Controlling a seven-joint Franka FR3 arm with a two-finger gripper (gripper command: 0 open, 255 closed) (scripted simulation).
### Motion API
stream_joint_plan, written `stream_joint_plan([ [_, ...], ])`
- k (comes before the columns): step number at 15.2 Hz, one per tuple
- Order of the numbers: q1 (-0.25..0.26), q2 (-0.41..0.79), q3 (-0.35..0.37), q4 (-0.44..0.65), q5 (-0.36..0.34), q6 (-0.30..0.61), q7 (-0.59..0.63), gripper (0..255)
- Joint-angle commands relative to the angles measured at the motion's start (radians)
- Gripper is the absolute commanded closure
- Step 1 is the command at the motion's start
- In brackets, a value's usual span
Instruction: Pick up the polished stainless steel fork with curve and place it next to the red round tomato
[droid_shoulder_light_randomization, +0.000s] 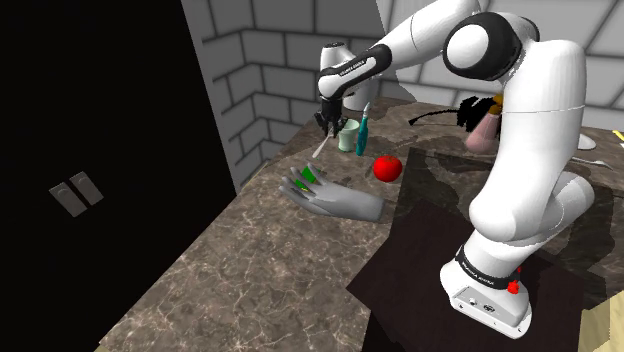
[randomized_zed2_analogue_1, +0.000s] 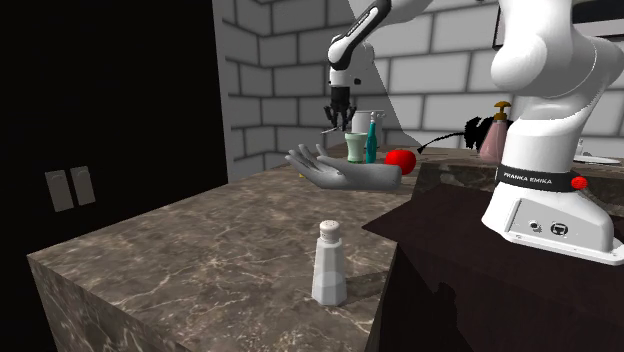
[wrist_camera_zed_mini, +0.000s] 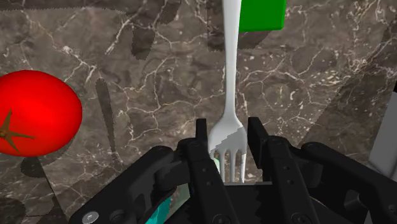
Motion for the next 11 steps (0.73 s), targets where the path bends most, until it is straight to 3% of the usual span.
stream_joint_plan([
  [1, -0.031, 0.013, -0.011, 0.021, 0.005, -0.006, -0.048, 255],
  [7, -0.105, 0.089, -0.041, 0.145, 0.013, -0.045, -0.17, 255],
  [11, -0.106, 0.111, -0.046, 0.137, 0.007, -0.016, -0.17, 255],
])
